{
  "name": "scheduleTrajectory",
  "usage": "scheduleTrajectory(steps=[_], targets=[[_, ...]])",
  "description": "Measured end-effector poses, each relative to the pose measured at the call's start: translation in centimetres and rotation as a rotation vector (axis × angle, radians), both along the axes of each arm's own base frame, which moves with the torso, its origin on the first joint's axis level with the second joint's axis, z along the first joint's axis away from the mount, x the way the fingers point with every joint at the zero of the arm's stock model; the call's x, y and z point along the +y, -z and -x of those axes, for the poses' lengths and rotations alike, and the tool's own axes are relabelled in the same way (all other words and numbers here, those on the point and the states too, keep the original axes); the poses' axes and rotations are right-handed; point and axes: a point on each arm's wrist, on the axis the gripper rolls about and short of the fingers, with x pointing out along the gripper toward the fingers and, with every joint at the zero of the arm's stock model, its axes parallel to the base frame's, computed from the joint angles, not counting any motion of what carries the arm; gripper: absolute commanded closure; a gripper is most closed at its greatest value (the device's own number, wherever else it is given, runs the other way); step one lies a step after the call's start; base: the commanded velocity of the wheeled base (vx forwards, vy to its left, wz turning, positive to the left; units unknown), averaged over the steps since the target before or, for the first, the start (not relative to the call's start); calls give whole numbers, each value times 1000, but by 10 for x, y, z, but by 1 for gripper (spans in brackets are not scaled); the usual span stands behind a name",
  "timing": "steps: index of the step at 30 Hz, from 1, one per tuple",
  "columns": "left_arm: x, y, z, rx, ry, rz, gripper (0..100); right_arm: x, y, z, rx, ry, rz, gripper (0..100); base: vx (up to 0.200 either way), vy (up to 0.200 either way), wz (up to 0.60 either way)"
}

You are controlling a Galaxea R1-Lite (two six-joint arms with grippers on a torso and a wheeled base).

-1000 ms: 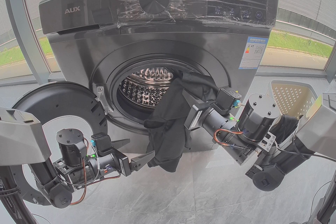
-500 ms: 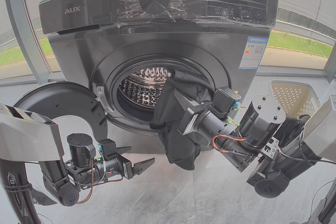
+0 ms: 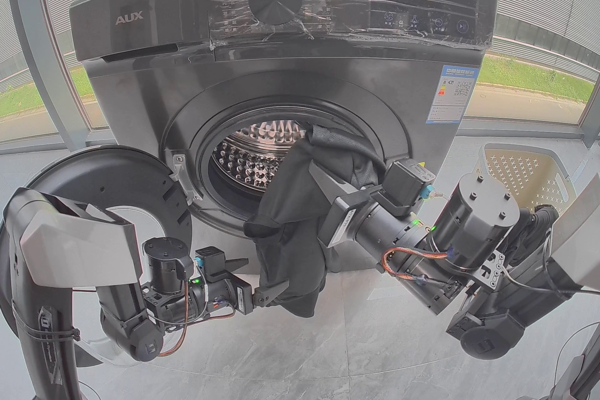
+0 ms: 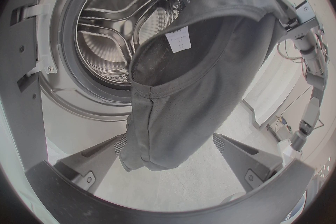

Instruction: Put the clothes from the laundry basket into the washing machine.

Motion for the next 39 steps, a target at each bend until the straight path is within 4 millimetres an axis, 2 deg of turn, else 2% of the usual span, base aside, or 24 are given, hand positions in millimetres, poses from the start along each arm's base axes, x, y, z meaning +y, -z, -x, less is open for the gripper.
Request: scheduleTrajectory(steps=[11,27,39], targets=[[0,12,-11,-26,-22,-47,0,-3,-2,8,1,-14,2,100,0,0,0],[-7,17,-26,-49,-25,-24,0,-4,2,14,12,-32,20,100,0,0,0],[-15,22,-26,-44,31,-14,0,-3,2,14,9,-36,17,100,0,0,0]])
